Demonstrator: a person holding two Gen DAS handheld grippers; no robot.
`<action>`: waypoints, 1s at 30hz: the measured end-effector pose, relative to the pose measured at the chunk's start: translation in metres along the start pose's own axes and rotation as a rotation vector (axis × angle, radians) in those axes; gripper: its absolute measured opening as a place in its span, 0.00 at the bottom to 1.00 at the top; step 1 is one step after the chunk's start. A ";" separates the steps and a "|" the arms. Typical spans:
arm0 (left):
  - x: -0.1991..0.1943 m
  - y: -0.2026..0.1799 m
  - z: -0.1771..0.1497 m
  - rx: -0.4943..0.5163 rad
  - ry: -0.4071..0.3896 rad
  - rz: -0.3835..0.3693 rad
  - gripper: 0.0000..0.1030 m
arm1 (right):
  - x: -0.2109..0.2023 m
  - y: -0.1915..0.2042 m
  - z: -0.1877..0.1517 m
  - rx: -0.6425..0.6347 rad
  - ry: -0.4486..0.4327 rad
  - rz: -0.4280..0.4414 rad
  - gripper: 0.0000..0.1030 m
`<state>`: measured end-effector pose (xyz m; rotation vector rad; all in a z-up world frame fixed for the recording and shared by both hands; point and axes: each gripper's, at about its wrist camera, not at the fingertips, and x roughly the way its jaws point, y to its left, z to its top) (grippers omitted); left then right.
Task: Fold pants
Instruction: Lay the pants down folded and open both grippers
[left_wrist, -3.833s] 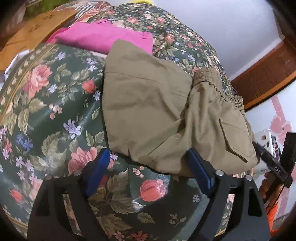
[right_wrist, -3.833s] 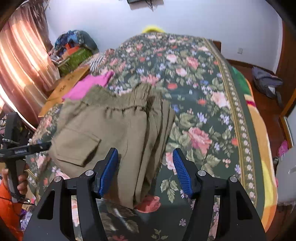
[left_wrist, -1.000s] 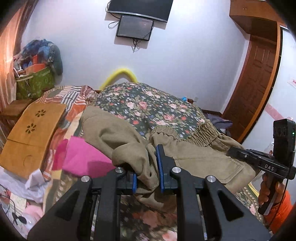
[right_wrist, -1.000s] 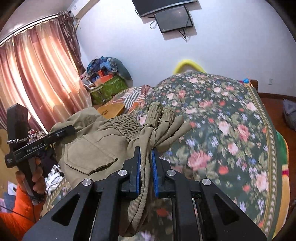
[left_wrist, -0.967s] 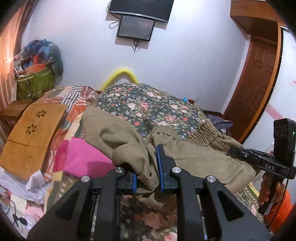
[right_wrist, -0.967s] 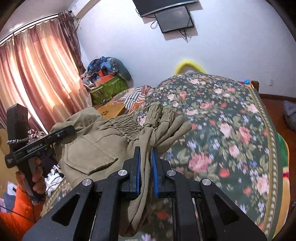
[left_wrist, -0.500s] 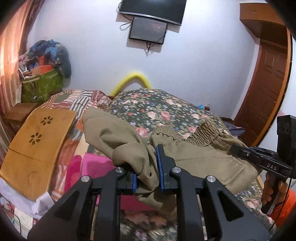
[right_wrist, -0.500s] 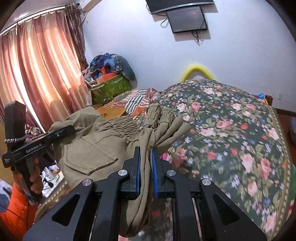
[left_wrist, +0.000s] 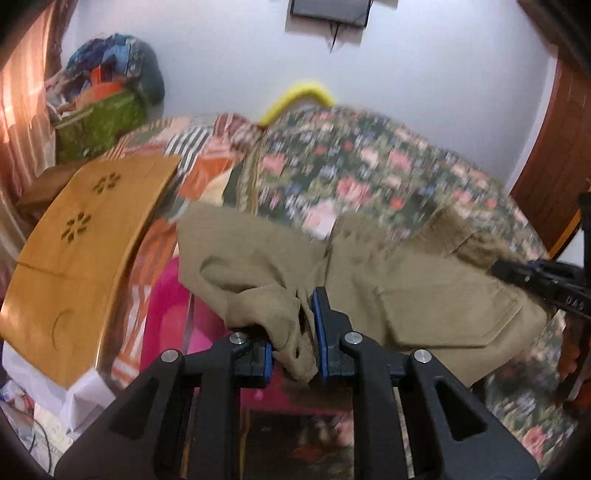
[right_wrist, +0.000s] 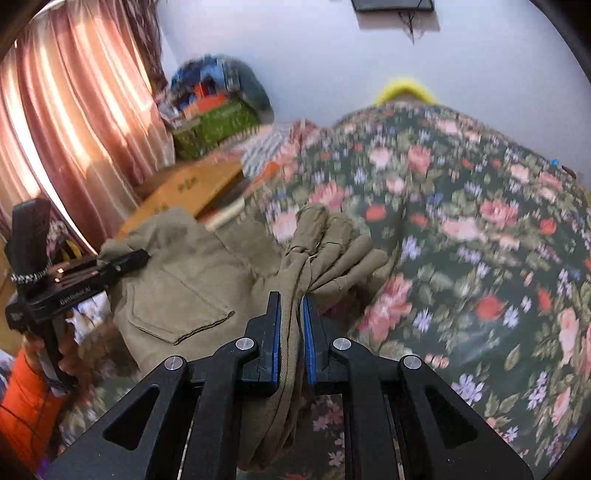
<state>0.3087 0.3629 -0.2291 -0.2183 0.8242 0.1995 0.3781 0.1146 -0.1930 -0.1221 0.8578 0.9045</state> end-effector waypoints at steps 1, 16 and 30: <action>0.003 0.003 -0.004 -0.014 0.023 -0.006 0.20 | 0.003 0.000 -0.005 -0.012 0.018 -0.006 0.09; -0.011 0.038 -0.045 -0.167 0.119 0.033 0.55 | 0.009 -0.006 -0.025 -0.050 0.184 -0.052 0.31; -0.114 0.043 -0.060 -0.197 0.027 0.147 0.57 | -0.091 0.012 -0.019 -0.088 0.018 -0.131 0.35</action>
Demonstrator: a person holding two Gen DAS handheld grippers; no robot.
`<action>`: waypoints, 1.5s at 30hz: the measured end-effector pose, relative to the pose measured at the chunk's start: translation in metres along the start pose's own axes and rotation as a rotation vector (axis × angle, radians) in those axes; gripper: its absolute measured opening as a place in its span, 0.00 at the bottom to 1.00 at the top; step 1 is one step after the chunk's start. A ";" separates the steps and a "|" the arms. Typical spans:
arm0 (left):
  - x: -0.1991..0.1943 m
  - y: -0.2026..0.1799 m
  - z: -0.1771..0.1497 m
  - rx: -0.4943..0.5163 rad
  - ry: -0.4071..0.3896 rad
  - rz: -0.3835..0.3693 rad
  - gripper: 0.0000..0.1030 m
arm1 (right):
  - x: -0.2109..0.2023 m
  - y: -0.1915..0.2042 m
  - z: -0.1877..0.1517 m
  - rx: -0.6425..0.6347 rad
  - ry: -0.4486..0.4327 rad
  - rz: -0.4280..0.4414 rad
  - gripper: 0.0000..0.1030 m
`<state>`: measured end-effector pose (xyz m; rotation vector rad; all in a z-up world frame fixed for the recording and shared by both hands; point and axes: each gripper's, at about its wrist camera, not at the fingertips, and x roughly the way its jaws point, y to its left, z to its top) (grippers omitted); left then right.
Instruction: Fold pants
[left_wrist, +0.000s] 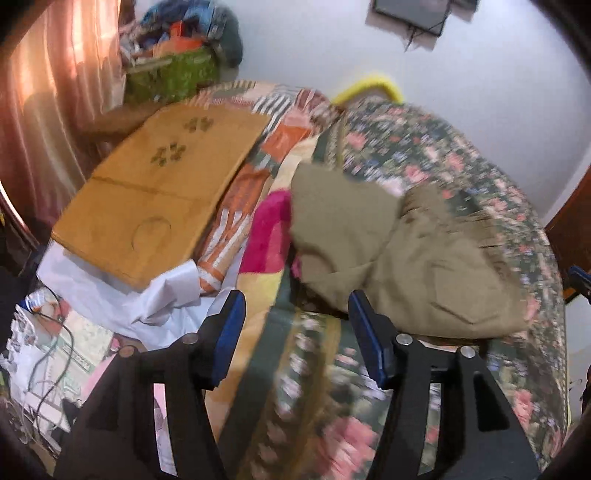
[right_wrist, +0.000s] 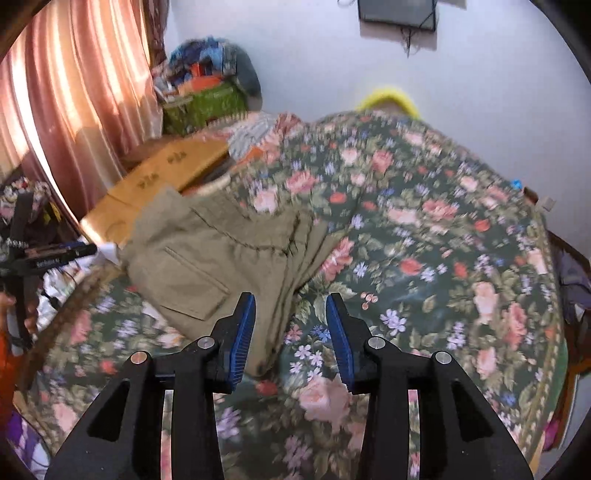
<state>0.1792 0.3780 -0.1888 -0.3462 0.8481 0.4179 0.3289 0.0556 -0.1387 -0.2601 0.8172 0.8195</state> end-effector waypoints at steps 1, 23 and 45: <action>-0.017 -0.008 0.000 0.012 -0.029 -0.013 0.57 | -0.011 0.001 0.001 0.008 -0.022 0.005 0.35; -0.332 -0.150 -0.069 0.222 -0.608 -0.224 0.58 | -0.261 0.084 -0.041 -0.009 -0.557 0.099 0.44; -0.379 -0.158 -0.120 0.216 -0.698 -0.229 1.00 | -0.298 0.123 -0.077 -0.039 -0.702 0.002 1.00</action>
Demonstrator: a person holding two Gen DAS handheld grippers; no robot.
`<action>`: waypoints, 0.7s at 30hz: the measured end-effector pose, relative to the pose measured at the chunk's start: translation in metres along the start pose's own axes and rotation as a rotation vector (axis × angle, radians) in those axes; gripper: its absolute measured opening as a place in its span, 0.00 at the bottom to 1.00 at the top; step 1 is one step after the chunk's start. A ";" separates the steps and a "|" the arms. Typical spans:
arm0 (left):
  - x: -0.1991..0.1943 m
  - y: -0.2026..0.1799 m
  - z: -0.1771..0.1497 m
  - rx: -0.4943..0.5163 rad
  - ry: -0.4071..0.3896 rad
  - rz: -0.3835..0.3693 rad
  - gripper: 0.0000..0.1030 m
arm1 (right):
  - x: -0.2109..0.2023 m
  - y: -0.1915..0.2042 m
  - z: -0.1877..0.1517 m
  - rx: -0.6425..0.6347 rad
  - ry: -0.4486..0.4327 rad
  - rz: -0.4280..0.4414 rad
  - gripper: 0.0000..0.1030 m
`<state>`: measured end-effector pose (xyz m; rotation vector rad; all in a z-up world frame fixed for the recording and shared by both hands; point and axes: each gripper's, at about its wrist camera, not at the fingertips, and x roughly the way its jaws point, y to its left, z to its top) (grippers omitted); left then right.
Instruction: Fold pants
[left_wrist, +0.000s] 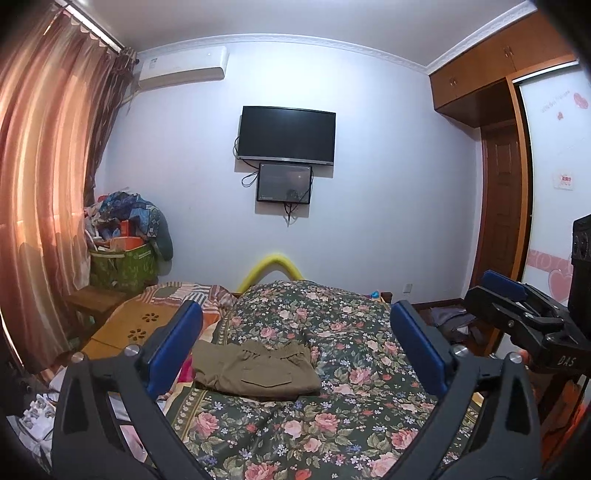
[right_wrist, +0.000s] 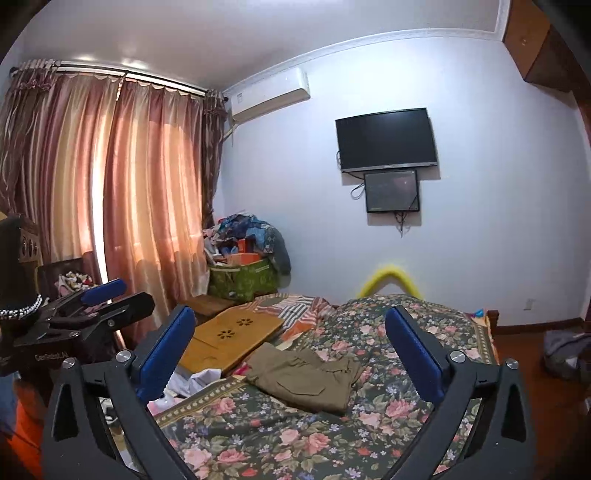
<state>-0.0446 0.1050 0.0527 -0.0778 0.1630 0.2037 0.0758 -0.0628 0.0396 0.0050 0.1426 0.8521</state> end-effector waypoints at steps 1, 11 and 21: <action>0.001 0.000 -0.001 -0.002 0.000 0.003 1.00 | 0.000 0.001 0.000 -0.005 -0.001 -0.010 1.00; -0.003 0.001 -0.004 -0.003 -0.009 0.012 1.00 | -0.004 0.001 0.000 -0.005 0.004 -0.024 1.00; -0.003 0.000 -0.005 -0.009 -0.005 0.005 1.00 | -0.008 0.003 0.000 -0.004 0.006 -0.019 1.00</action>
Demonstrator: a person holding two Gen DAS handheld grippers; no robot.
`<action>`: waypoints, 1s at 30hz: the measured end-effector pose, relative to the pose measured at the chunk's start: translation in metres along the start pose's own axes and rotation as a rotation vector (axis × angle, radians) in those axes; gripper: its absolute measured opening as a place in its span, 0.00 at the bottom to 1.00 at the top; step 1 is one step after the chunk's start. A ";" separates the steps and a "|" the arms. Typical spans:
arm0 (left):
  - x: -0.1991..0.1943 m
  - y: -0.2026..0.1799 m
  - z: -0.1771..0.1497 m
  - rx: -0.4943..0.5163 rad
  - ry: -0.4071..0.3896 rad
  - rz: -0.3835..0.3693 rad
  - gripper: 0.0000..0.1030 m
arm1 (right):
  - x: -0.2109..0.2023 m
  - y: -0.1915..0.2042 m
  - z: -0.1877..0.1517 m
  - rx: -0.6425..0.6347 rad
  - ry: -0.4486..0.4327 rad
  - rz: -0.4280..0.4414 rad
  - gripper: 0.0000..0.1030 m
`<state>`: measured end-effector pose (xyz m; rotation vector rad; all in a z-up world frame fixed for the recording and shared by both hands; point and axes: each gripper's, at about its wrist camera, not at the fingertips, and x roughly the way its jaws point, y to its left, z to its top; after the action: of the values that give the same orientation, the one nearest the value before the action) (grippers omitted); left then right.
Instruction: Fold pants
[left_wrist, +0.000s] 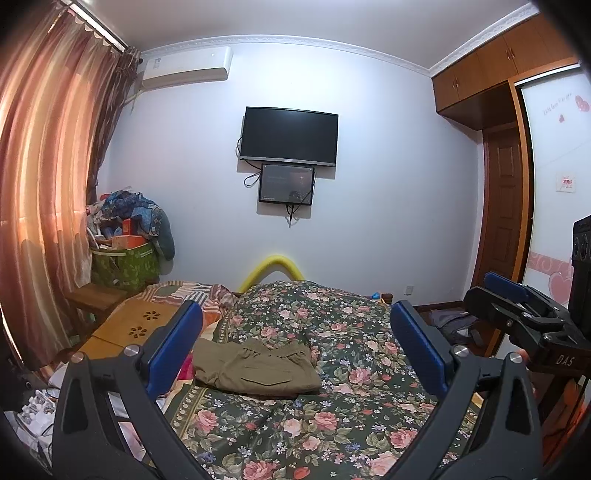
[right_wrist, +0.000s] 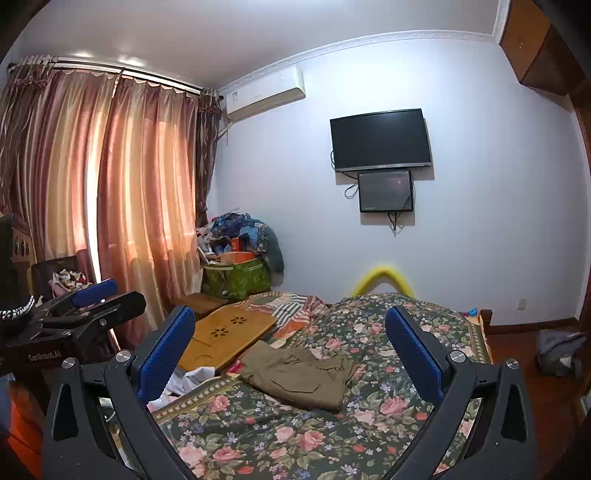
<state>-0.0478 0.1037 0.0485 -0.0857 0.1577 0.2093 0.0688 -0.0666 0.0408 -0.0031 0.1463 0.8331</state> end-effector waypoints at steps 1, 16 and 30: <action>0.000 -0.001 0.001 0.001 0.000 0.002 1.00 | 0.000 0.000 0.000 0.000 0.000 0.000 1.00; -0.001 -0.006 -0.001 0.015 0.001 -0.010 1.00 | 0.001 -0.002 0.001 0.003 0.012 -0.003 1.00; 0.001 -0.006 -0.002 0.014 0.004 -0.020 1.00 | 0.002 -0.002 0.001 0.000 0.016 -0.004 1.00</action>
<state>-0.0456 0.0976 0.0470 -0.0737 0.1626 0.1877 0.0715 -0.0662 0.0414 -0.0105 0.1616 0.8291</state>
